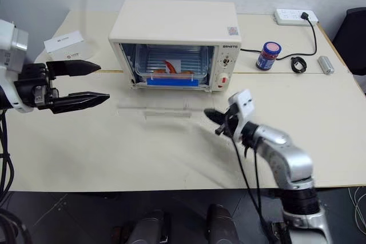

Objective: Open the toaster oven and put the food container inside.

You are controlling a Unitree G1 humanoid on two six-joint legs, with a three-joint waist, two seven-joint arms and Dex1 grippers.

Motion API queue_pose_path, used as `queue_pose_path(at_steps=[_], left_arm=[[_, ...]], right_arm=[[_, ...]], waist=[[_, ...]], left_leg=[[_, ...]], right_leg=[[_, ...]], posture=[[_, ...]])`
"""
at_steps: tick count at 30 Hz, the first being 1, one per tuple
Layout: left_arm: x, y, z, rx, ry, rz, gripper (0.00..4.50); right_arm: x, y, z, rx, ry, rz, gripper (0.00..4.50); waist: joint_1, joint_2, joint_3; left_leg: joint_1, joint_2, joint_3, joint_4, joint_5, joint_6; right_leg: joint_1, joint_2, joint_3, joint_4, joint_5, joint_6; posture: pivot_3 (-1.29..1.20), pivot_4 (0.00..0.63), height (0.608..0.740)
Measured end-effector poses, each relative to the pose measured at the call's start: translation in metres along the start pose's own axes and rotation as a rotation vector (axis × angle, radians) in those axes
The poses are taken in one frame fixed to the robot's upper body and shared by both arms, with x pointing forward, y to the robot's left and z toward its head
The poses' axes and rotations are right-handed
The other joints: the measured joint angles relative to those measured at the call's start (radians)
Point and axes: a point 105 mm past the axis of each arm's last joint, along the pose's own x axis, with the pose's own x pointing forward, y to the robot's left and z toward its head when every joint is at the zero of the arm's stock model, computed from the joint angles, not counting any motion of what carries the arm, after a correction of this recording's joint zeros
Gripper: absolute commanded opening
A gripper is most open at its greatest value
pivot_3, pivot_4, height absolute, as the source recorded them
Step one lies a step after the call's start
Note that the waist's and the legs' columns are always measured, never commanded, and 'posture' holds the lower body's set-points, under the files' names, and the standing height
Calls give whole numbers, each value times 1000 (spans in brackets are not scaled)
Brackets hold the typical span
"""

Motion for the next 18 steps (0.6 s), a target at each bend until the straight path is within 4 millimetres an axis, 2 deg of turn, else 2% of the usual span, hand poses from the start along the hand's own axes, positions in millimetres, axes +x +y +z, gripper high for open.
queue_pose_path(at_steps=[3,5,7,11,17,18], left_arm=[[-1,2,1,16,-7,14,4472],[-2,4,2,18,-12,22,4500],[-6,6,2,21,-7,37,4500],[-16,13,0,26,13,75,4500],[-27,12,2,52,30,90,4500],[-29,12,3,56,31,92,4500]], right_arm=[[-12,-10,53,-98,-61,13,0],[-25,-17,68,-132,-27,24,385],[-40,-17,69,-126,48,86,918],[-64,-13,65,-135,173,177,2333],[-74,-15,73,-124,156,193,4397],[-74,-15,74,-124,155,194,4457]], waist=[[0,0,0],[3,0,0],[6,0,0],[2,0,0],[-2,1,0],[-1,1,0]], left_leg=[[0,0,0,-1,0,0],[0,0,0,-1,-1,1],[-1,0,0,-1,-2,2],[-1,-1,3,0,-3,4],[0,1,5,0,-3,2],[0,1,5,0,-3,2]], right_leg=[[0,0,0,0,0,0],[0,0,-1,-1,0,0],[0,0,-1,-2,0,0],[0,-1,0,-3,0,1],[-1,-1,0,-2,0,1],[-1,-1,0,-2,0,1]], posture=[[0,150,740],[0,150,740],[0,150,740],[0,150,740],[0,150,740],[0,150,740]])
